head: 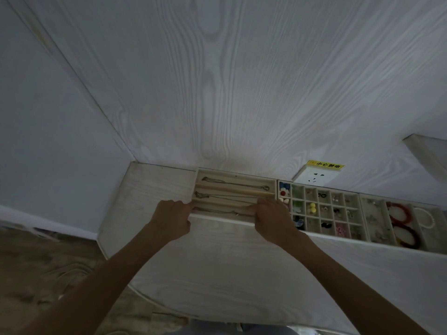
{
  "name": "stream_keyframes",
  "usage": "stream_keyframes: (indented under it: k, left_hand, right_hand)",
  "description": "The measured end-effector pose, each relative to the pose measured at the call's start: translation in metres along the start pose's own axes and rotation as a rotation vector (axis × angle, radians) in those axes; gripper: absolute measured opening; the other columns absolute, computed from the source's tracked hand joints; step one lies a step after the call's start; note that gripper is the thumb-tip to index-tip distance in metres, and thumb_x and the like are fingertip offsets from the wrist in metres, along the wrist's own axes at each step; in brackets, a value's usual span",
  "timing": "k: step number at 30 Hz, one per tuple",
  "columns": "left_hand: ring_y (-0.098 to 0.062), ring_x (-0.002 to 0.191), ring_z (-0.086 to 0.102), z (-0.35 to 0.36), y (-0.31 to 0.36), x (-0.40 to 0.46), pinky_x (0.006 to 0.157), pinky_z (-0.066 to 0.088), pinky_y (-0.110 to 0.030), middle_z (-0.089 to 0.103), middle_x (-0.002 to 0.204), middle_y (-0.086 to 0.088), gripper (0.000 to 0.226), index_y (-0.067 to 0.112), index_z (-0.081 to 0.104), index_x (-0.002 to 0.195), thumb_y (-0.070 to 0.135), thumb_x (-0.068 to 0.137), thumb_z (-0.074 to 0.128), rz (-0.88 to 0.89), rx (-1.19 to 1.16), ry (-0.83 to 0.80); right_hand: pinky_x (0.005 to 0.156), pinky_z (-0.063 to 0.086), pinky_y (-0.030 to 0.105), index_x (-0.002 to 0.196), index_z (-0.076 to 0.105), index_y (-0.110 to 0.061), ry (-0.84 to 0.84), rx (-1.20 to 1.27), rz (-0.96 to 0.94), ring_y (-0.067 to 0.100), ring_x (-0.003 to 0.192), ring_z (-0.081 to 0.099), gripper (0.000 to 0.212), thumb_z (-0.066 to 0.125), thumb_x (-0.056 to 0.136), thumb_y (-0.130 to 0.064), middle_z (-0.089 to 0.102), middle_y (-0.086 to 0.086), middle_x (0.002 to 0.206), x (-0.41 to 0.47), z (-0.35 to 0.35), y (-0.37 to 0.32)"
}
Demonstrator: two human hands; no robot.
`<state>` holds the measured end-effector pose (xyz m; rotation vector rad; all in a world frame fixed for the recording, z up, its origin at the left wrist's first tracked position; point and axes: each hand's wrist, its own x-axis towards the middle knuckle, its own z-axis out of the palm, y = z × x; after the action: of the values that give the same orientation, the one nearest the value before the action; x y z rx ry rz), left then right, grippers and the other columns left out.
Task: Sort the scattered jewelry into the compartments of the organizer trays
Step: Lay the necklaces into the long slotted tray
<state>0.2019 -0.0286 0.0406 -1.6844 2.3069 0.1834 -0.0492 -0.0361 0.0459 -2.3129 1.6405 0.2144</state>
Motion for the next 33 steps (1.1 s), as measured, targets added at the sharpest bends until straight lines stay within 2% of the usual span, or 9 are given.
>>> stream_keyframes:
  k: [4, 9, 11, 13, 15, 18, 20, 24, 33]
  left_hand:
    - [-0.021, 0.058, 0.064, -0.005, -0.004, -0.001, 0.051, 0.025, -0.018, 0.067, 0.069, -0.004, 0.037, 0.018, 0.072, 0.097, 0.025, 0.060, 0.073, 0.044, 0.059, -0.011]
    - [-0.026, 0.101, 0.061, 0.003, 0.002, 0.006, 0.073, 0.034, -0.024, 0.064, 0.112, -0.006, 0.041, 0.015, 0.054, 0.127, 0.023, 0.087, 0.048, 0.066, 0.120, -0.105]
    - [-0.025, 0.098, 0.062, -0.002, 0.002, 0.005, 0.066, 0.033, -0.024, 0.065, 0.109, -0.006, 0.039, 0.015, 0.056, 0.124, 0.024, 0.086, 0.050, 0.077, 0.151, -0.131]
    - [-0.022, 0.081, 0.066, -0.009, 0.003, 0.003, 0.050, 0.019, -0.019, 0.069, 0.091, -0.005, 0.036, 0.016, 0.066, 0.108, 0.030, 0.075, 0.065, 0.096, 0.138, -0.107]
    - [-0.021, 0.075, 0.067, -0.011, 0.001, 0.006, 0.049, 0.006, -0.017, 0.069, 0.085, -0.005, 0.034, 0.015, 0.069, 0.101, 0.030, 0.071, 0.068, 0.124, 0.130, -0.086]
    - [-0.019, 0.072, 0.067, -0.010, 0.000, 0.004, 0.047, 0.004, -0.018, 0.069, 0.082, -0.002, 0.031, 0.017, 0.070, 0.097, 0.030, 0.069, 0.068, 0.111, 0.172, -0.069]
    - [-0.022, 0.089, 0.065, -0.002, 0.000, 0.004, 0.048, 0.014, -0.020, 0.068, 0.100, -0.004, 0.035, 0.016, 0.063, 0.114, 0.027, 0.082, 0.056, 0.101, 0.173, -0.062]
    - [-0.023, 0.101, 0.061, 0.000, 0.001, 0.005, 0.073, 0.037, -0.024, 0.063, 0.113, -0.004, 0.038, 0.016, 0.055, 0.126, 0.026, 0.090, 0.045, 0.063, 0.161, -0.134]
    - [-0.023, 0.103, 0.060, -0.004, 0.004, 0.009, 0.077, 0.040, -0.026, 0.062, 0.115, -0.004, 0.038, 0.015, 0.055, 0.124, 0.032, 0.092, 0.044, -0.006, 0.066, -0.143]
  right_hand:
    - [0.095, 0.039, 0.035, 0.123, 0.060, -0.031, 0.050, 0.074, 0.108, 0.021, 0.109, 0.054, 0.042, 0.045, 0.090, -0.009, 0.061, 0.001, 0.114, -0.019, -0.002, 0.025]
    - [0.095, 0.035, 0.035, 0.129, 0.054, -0.034, -0.009, -0.054, 0.116, 0.022, 0.120, 0.047, 0.049, 0.043, 0.089, -0.008, 0.054, 0.002, 0.122, -0.029, 0.008, 0.034]
    - [0.098, 0.033, 0.037, 0.129, 0.053, -0.036, -0.055, -0.091, 0.123, 0.023, 0.124, 0.043, 0.050, 0.043, 0.088, -0.009, 0.050, 0.004, 0.127, -0.028, 0.009, 0.033]
    - [0.100, 0.032, 0.038, 0.129, 0.053, -0.037, -0.074, -0.111, 0.130, 0.023, 0.125, 0.041, 0.051, 0.043, 0.088, -0.009, 0.048, 0.005, 0.129, -0.028, 0.008, 0.033]
    - [0.100, 0.032, 0.037, 0.129, 0.053, -0.036, -0.088, -0.127, 0.144, 0.022, 0.126, 0.041, 0.050, 0.044, 0.087, -0.011, 0.047, 0.004, 0.130, -0.028, 0.007, 0.032]
    - [0.104, 0.030, 0.038, 0.127, 0.055, -0.036, -0.105, -0.109, 0.181, 0.021, 0.128, 0.040, 0.047, 0.046, 0.087, -0.012, 0.046, 0.003, 0.134, -0.027, 0.006, 0.032]
    - [0.105, 0.028, 0.038, 0.127, 0.056, -0.036, -0.106, -0.079, 0.210, 0.021, 0.129, 0.041, 0.047, 0.046, 0.088, -0.012, 0.046, 0.003, 0.136, -0.025, 0.005, 0.031]
    - [0.106, 0.028, 0.037, 0.125, 0.058, -0.033, -0.124, 0.027, 0.245, 0.022, 0.122, 0.047, 0.044, 0.042, 0.091, -0.010, 0.054, 0.002, 0.128, -0.020, 0.000, 0.032]
    - [0.095, 0.033, 0.032, 0.112, 0.067, -0.031, -0.054, 0.017, 0.228, 0.018, 0.108, 0.055, 0.035, 0.046, 0.090, -0.013, 0.063, -0.002, 0.114, -0.015, -0.004, 0.032]
